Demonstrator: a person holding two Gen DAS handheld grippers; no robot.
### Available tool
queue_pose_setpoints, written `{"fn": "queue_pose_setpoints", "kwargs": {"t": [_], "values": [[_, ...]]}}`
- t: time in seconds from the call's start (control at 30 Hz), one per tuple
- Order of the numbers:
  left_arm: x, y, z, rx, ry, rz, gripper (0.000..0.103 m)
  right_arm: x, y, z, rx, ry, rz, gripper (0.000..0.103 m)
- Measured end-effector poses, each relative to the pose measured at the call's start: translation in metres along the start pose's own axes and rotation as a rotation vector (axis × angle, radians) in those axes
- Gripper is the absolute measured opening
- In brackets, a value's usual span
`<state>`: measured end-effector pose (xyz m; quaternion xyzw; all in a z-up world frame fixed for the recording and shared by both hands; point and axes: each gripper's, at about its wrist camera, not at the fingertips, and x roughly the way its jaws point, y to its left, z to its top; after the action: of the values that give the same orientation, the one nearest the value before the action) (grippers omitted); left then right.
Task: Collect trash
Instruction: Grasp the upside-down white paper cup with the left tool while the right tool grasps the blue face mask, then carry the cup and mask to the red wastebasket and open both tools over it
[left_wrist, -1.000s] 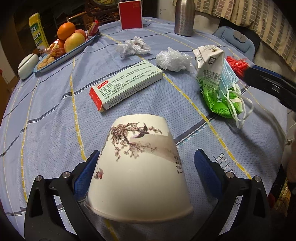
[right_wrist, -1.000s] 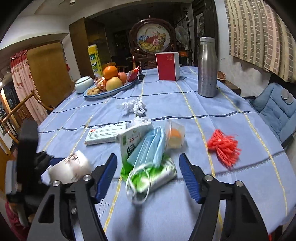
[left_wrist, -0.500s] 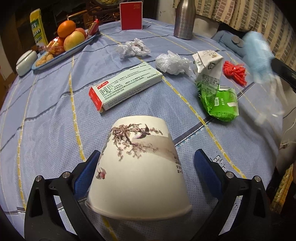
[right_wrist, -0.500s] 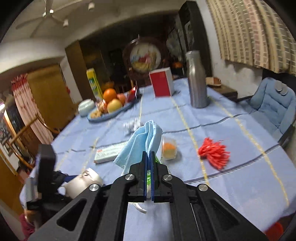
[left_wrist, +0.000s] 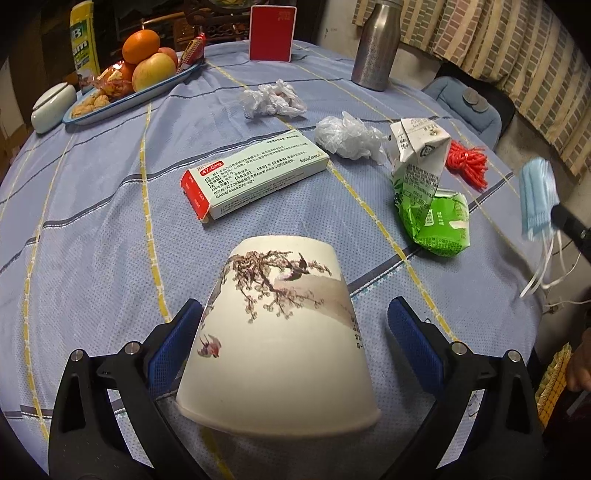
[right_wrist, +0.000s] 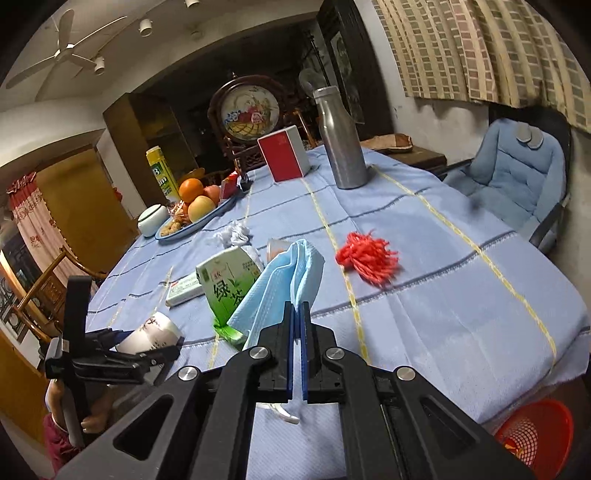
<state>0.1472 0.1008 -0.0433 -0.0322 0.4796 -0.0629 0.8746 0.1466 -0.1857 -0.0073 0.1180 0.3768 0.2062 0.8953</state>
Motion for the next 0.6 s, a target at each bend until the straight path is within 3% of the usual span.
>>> {"fn": "queue_pose_setpoints", "kwargs": {"t": [0.13, 0.27, 0.33, 0.6], "values": [[-0.005, -0.001, -0.002, -0.009, -0.021, 0.027, 0.092, -0.001, -0.005, -0.003, 0.015, 0.005, 0.003, 0.004], [-0.010, -0.012, -0.007, 0.049, -0.046, 0.069, 0.075, -0.006, -0.009, -0.003, 0.028, 0.002, 0.009, 0.004], [-0.014, -0.015, -0.009, 0.063, -0.065, 0.078, 0.075, -0.008, -0.010, -0.004, 0.032, 0.000, 0.011, 0.004], [-0.062, -0.019, -0.013, 0.003, -0.209, -0.006, 0.075, -0.041, -0.015, 0.002, 0.044, -0.066, 0.018, 0.004]]}}
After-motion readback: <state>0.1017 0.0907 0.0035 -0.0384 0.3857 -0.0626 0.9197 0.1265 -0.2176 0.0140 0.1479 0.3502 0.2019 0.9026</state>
